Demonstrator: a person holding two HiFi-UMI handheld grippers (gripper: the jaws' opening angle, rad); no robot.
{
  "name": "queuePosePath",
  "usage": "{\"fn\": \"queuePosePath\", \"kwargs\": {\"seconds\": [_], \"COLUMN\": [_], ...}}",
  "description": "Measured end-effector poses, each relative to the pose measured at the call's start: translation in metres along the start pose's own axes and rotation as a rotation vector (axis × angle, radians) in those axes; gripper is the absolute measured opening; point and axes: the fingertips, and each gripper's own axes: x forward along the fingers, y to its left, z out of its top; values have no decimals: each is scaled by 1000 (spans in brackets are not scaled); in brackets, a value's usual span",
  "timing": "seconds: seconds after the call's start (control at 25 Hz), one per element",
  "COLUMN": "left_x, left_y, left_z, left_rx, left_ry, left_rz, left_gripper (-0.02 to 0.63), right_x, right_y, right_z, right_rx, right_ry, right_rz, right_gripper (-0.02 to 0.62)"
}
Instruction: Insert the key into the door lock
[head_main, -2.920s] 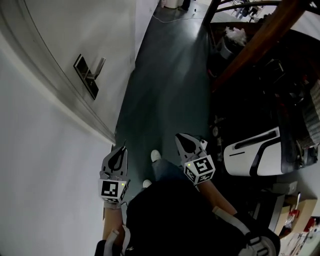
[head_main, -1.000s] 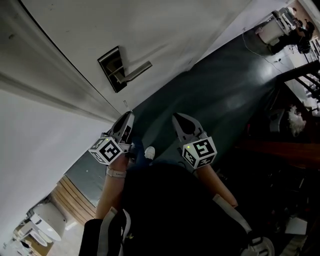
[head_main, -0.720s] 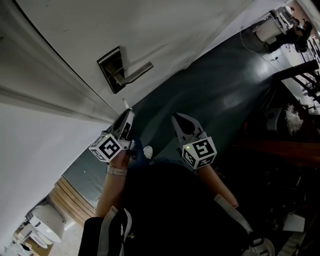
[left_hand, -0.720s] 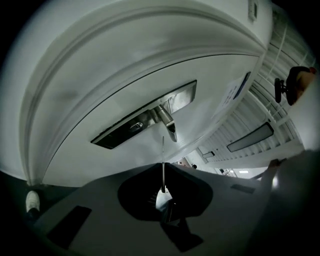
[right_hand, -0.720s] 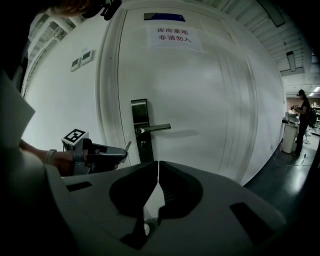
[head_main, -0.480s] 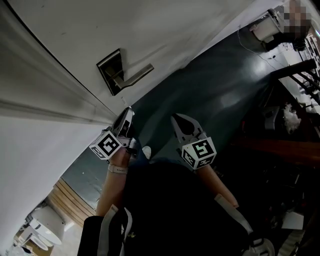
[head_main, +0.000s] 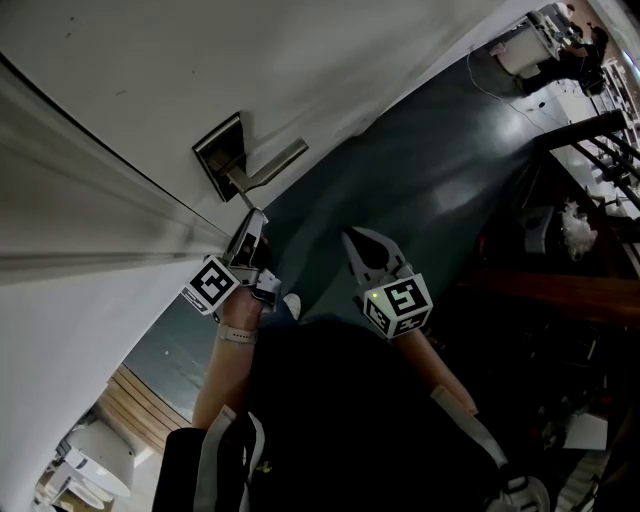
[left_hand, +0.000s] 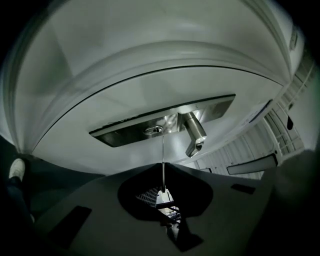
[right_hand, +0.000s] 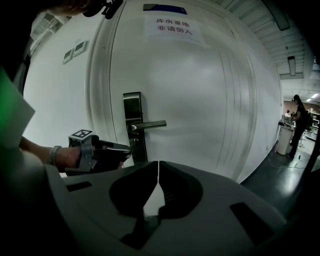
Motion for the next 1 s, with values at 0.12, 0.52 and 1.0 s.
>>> {"fn": "queuePosePath", "kwargs": {"seconds": [0.12, 0.52, 1.0], "left_x": [6, 11, 19], "left_y": [-1, 3, 0], "left_z": [7, 18, 25], "left_rx": [-19, -76, -149], "left_ry": [-7, -26, -43], "left_rz": [-29, -21, -1], "left_gripper": [26, 26, 26], "right_x": [4, 10, 7], "right_y": [-2, -1, -3], "right_z": [1, 3, 9], "right_rx": [0, -6, -13], "right_ry": [2, 5, -2], "right_rz": [-6, -6, -12], "right_gripper": [18, 18, 18]}}
